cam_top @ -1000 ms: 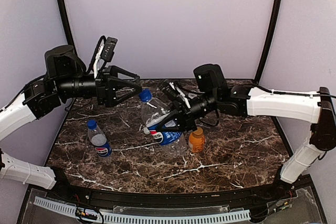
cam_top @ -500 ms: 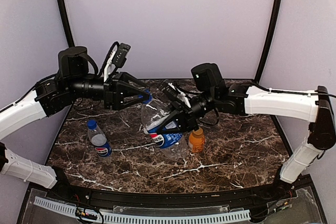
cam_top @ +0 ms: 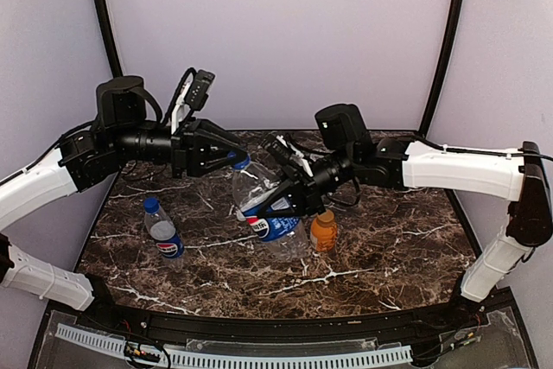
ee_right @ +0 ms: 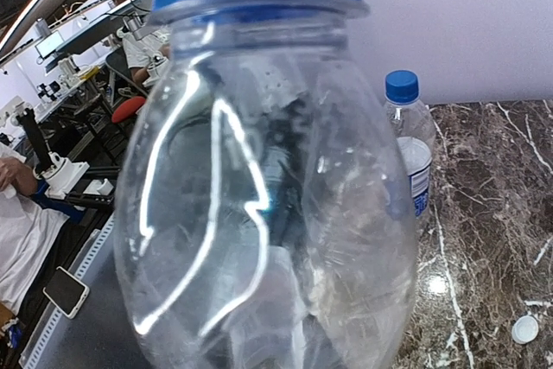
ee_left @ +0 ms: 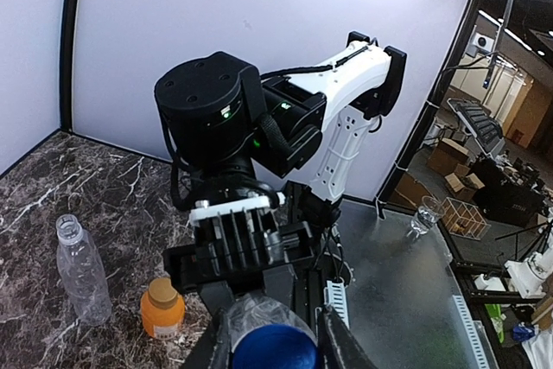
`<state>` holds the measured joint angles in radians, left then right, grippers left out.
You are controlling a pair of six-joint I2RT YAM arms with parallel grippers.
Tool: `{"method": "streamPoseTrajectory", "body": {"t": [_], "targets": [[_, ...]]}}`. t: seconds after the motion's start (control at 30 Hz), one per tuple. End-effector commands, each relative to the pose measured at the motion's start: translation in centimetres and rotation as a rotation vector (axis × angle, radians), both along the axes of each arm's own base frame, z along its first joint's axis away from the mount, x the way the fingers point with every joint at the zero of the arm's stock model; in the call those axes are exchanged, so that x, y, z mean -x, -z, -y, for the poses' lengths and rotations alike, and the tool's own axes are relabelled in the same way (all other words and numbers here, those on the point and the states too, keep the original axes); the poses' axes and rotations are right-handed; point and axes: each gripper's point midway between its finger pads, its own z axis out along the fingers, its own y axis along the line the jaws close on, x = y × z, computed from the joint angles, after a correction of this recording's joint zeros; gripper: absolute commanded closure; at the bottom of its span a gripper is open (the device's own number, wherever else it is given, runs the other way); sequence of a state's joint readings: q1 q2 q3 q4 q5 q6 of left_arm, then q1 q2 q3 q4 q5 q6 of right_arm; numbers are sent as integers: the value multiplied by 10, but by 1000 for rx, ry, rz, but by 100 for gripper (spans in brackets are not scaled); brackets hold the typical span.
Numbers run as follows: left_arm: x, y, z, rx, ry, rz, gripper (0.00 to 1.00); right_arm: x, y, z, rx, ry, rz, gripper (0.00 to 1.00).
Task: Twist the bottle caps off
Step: Unscrew the bottle cap from the plastic bottle.
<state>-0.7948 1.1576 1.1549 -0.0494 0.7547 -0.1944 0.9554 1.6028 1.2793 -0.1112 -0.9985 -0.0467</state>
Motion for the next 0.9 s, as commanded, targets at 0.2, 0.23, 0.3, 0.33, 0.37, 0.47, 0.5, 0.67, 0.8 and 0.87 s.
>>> {"method": "streamPoseTrajectory", "body": {"t": [0.2, 0.23, 0.3, 0.33, 0.37, 0.47, 0.5, 0.67, 0.8, 0.87], "targets": [[-59, 17, -3, -43, -342, -190, 90, -80, 1, -5, 89, 474, 141, 94], [-65, 14, -5, -42, -380, -205, 90, -89, 1, -5, 95, 528, 140, 94], [-83, 23, -13, -69, -507, -265, 90, -101, 0, -3, 95, 617, 144, 94], [-90, 28, -18, -76, -570, -300, 90, -106, 0, -2, 96, 654, 146, 94], [-94, 30, -21, -75, -601, -313, 90, -110, 0, -1, 97, 687, 155, 94], [-97, 30, -19, -50, -607, -345, 81, -112, 1, 1, 97, 724, 176, 94], [-96, 30, -17, -45, -593, -341, 72, -110, 2, 0, 96, 708, 176, 94], [-80, 18, -8, -17, -467, -219, 41, -83, 6, -5, 86, 539, 179, 94], [-59, 1, -9, -2, -363, -105, 23, -55, 4, -4, 50, 378, 161, 94], [-47, -6, -12, 7, -313, -55, 19, -40, 0, -2, 28, 290, 140, 94]]}}
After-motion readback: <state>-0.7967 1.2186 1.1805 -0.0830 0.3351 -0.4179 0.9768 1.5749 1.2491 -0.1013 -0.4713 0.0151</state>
